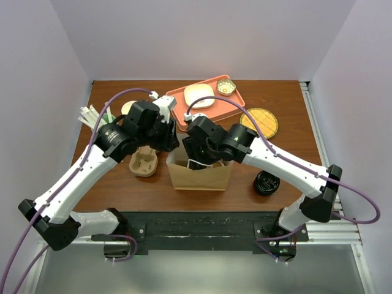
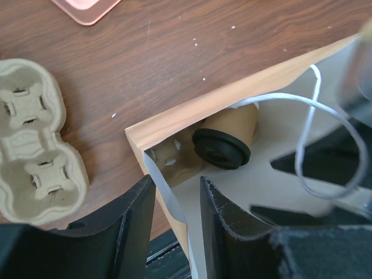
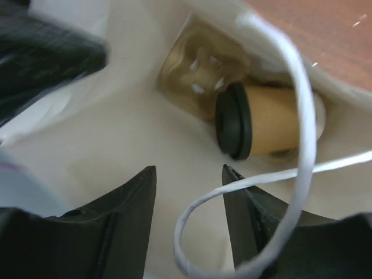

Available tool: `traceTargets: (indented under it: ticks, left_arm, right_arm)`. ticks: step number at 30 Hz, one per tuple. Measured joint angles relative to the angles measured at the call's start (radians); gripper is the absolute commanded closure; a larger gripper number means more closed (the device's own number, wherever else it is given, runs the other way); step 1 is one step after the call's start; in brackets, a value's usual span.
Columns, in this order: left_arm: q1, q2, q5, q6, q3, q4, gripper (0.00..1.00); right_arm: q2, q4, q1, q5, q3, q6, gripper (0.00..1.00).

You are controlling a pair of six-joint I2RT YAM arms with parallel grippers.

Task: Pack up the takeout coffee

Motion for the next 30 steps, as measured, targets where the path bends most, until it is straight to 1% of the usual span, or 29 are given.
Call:
traceTargets:
  ticks: [3, 7, 10, 13, 14, 17, 20, 23, 24, 26, 27, 29, 30]
  left_arm:
    - [0.000, -0.028, 0.008, 0.000, -0.019, 0.013, 0.57]
    - [0.000, -0.034, 0.006, 0.000, -0.037, 0.015, 0.59]
    - [0.000, -0.013, 0.006, -0.002, -0.037, 0.016, 0.65]
    - [0.000, 0.008, 0.006, -0.010, -0.037, 0.024, 0.74]
    - [0.000, 0.014, 0.009, -0.011, -0.037, 0.029, 0.80]
    - [0.000, 0.020, 0.024, -0.018, -0.037, 0.048, 0.85]
    - [0.000, 0.020, 0.037, -0.022, -0.037, 0.060, 0.87]
    - [0.011, 0.022, 0.026, -0.030, -0.037, 0.056, 0.90]
    - [0.013, 0.022, 0.021, -0.034, -0.037, 0.056, 0.92]
    - [0.013, 0.023, 0.014, -0.037, -0.037, 0.057, 0.94]
    - [0.013, 0.023, 0.011, -0.037, -0.037, 0.056, 0.95]
    - [0.013, 0.024, 0.012, -0.041, -0.038, 0.059, 1.00]
    - [0.013, 0.023, 0.013, -0.044, -0.040, 0.063, 1.00]
  right_arm:
    - [-0.023, 0.053, 0.003, 0.058, -0.053, -0.046, 0.42]
    - [-0.068, 0.133, 0.003, 0.106, -0.141, -0.153, 0.37]
    - [-0.074, 0.180, 0.003, 0.111, -0.198, -0.226, 0.36]
    - [-0.073, 0.214, 0.003, 0.108, -0.245, -0.279, 0.34]
    - [-0.072, 0.223, 0.003, 0.104, -0.257, -0.296, 0.34]
    - [-0.057, 0.241, 0.003, 0.098, -0.262, -0.330, 0.34]
    - [-0.025, 0.261, 0.001, 0.079, -0.262, -0.351, 0.37]
    - [0.011, 0.262, -0.005, 0.071, -0.262, -0.357, 0.43]
    - [0.022, 0.258, -0.009, 0.068, -0.262, -0.357, 0.48]
    - [0.035, 0.250, -0.012, 0.069, -0.262, -0.359, 0.55]
    - [0.037, 0.249, -0.013, 0.069, -0.262, -0.359, 0.64]
    - [0.036, 0.249, -0.016, 0.070, -0.262, -0.362, 0.71]
    - [0.036, 0.248, -0.018, 0.070, -0.262, -0.365, 0.80]
